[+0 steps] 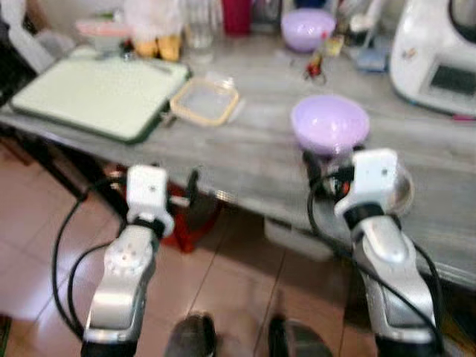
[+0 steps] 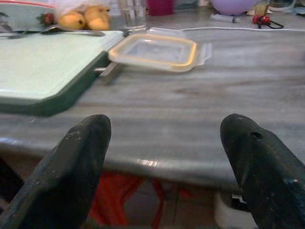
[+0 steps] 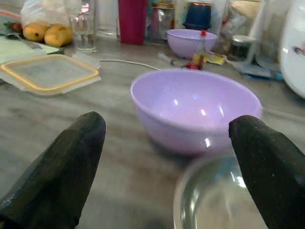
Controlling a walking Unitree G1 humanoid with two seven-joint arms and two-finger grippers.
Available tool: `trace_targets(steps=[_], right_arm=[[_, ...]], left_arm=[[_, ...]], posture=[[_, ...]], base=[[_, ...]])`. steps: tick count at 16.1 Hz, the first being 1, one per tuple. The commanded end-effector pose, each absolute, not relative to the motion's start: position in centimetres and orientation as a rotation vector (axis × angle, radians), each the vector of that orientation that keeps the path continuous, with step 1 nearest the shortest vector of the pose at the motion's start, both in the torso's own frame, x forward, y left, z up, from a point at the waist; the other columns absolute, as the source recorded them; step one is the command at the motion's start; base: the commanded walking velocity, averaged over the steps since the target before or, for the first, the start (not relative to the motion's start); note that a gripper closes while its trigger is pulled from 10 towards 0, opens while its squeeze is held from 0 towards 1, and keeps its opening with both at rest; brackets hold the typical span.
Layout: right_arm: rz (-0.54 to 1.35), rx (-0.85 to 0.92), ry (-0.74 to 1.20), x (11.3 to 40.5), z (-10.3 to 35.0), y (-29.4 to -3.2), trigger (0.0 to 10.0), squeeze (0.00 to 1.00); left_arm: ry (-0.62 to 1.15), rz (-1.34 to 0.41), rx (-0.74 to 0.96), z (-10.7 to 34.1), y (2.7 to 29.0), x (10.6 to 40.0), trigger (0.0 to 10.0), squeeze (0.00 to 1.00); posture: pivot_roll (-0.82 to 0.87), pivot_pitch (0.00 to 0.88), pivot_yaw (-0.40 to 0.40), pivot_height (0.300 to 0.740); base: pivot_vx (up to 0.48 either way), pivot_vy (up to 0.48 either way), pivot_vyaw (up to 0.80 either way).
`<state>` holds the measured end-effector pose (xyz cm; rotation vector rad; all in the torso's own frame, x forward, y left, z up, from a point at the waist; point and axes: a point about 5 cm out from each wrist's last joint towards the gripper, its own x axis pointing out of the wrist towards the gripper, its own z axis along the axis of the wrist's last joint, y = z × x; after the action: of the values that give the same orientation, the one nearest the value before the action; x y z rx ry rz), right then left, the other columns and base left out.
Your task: Setting the table
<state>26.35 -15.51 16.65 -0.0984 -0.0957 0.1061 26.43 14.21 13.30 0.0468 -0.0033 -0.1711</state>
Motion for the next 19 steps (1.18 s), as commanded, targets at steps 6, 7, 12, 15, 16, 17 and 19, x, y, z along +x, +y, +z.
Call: trace_targets(steps=[6, 7, 12, 15, 16, 17, 19], right_arm=[[0.106, -0.090, -0.106, 26.29, 16.25, -15.42, 10.0, 0.00], [0.109, -0.089, -0.107, 26.30, 16.24, -15.39, 10.0, 0.00], [0.103, -0.073, -0.100, 26.25, 16.02, -15.50, 10.0, 0.00], [0.080, -0.113, -0.072, 26.38, 15.63, -16.06, 10.0, 0.00], [0.067, -0.116, -0.070, 26.44, 15.56, -16.21, 10.0, 0.00], [0.059, -0.109, -0.067, 26.49, 15.53, -16.27, 10.0, 0.00], [0.045, -0.083, -0.065, 26.62, 15.52, -16.33, 10.0, 0.00]], left_arm=[[0.004, -0.171, 0.044, 13.21, 14.12, 26.50, 10.0, 0.00], [0.004, -0.172, 0.045, 13.20, 14.09, 26.52, 10.0, 0.00], [0.012, -0.176, 0.042, 13.00, 13.95, 26.24, 10.0, 0.00], [0.007, -0.186, 0.045, 13.09, 13.82, 26.38, 10.0, 0.00], [0.006, -0.187, 0.045, 13.14, 13.82, 26.44, 10.0, 0.00], [-0.004, -0.195, 0.045, 13.26, 13.80, 26.43, 10.0, 0.00], [-0.013, -0.227, 0.038, 13.41, 13.57, 26.20, 10.0, 0.00]], posture=[[-0.01, 0.072, 0.057, 0.740], [-0.01, 0.072, 0.056, 0.740], [-0.01, 0.078, 0.058, 0.740], [-0.01, 0.085, 0.058, 0.740], [-0.01, 0.085, 0.058, 0.740], [-0.01, 0.086, 0.059, 0.740], [-0.01, 0.088, 0.059, 0.740]], base=[[-0.377, 0.000, -0.67], [-0.375, 0.000, 0.00], [-0.376, 0.000, 0.00], [-0.327, 0.000, 0.00], [0.000, 0.000, 0.00], [0.000, 0.000, 0.00], [0.000, 0.000, 0.00]])
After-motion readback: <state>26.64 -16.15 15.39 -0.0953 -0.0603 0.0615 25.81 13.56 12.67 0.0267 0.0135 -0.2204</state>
